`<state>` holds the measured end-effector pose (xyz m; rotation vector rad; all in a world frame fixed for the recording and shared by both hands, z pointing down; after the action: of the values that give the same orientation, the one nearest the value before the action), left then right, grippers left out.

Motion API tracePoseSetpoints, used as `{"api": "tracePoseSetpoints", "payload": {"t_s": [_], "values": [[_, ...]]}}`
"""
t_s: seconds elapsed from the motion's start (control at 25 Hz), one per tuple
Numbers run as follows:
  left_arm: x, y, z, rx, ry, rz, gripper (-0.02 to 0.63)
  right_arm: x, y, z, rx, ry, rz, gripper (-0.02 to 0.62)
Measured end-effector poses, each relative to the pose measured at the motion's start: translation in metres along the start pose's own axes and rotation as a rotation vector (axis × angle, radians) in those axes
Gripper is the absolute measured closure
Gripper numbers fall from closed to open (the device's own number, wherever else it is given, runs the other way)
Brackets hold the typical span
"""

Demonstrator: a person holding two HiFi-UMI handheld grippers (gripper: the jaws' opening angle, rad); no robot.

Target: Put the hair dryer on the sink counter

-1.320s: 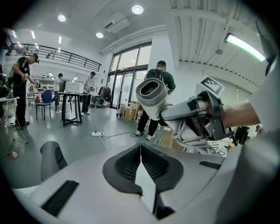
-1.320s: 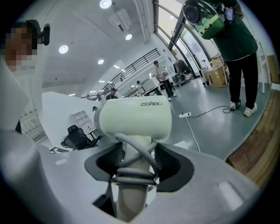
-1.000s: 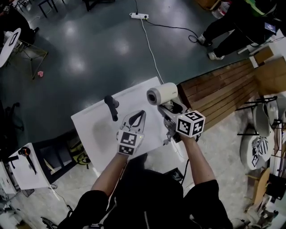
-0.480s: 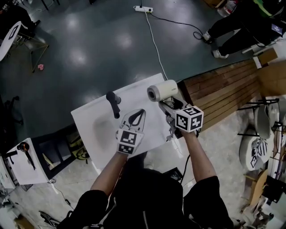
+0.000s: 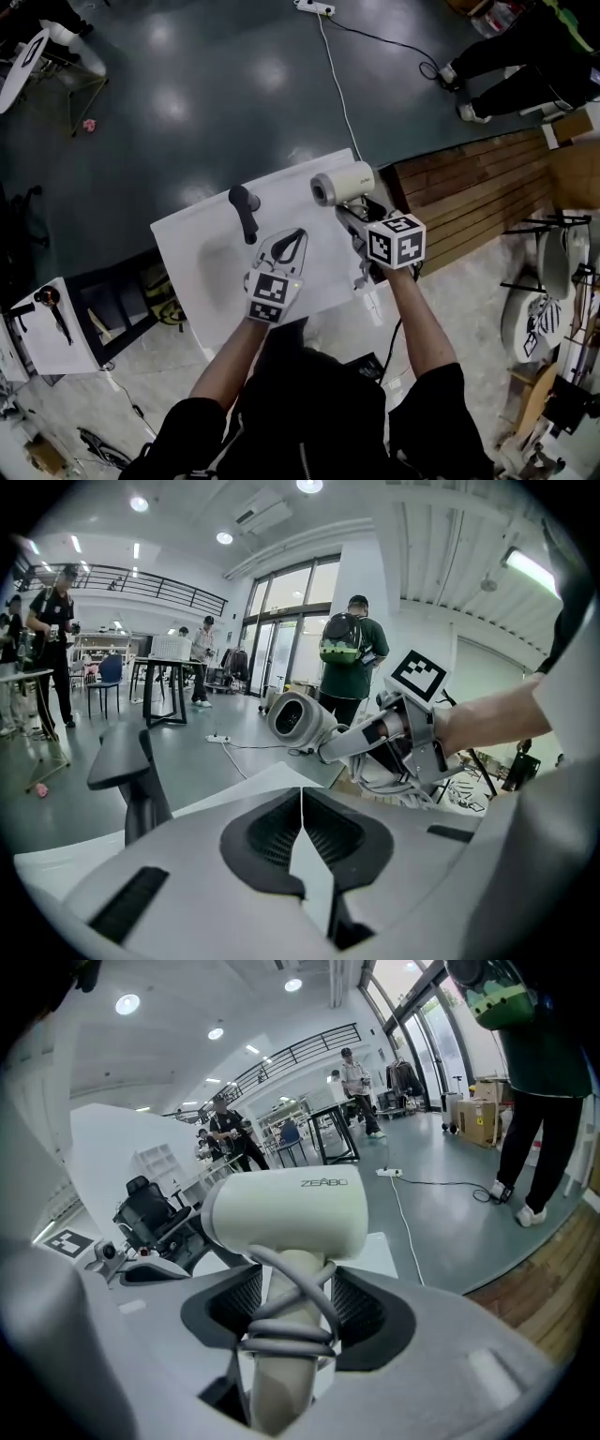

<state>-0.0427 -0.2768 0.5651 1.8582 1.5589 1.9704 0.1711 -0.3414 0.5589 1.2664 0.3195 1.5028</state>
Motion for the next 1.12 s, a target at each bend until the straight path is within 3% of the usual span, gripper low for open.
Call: {"api": "tracePoseSetpoints", "payload": {"t_s": [0.68, 0.92, 1.12], "values": [[0.010, 0.011, -0.009, 0.003, 0.002, -0.035, 0.592, 0.005, 0.047, 0.037, 0.062, 0.045, -0.117, 0.368], [0.013, 0.014, -0.004, 0.014, 0.010, -0.044, 0.592, 0.010, 0.061, 0.049, 0.137, -0.014, -0.171, 0.368], [0.020, 0.013, -0.005, 0.013, 0.009, -0.058, 0.592, 0.015, 0.071, 0.054, 0.150, -0.014, -0.194, 0.368]]}}
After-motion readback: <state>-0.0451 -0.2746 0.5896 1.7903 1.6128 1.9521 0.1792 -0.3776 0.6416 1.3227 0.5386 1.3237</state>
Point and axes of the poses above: the fingertips, and each gripper's own axes: y forward along the fingers, z to its right, x out of its underside, the point moved 10 cm from there along -y, backward along the fingers, and after that the axes turned 11 degrees about -z, right-handed, at the moved point
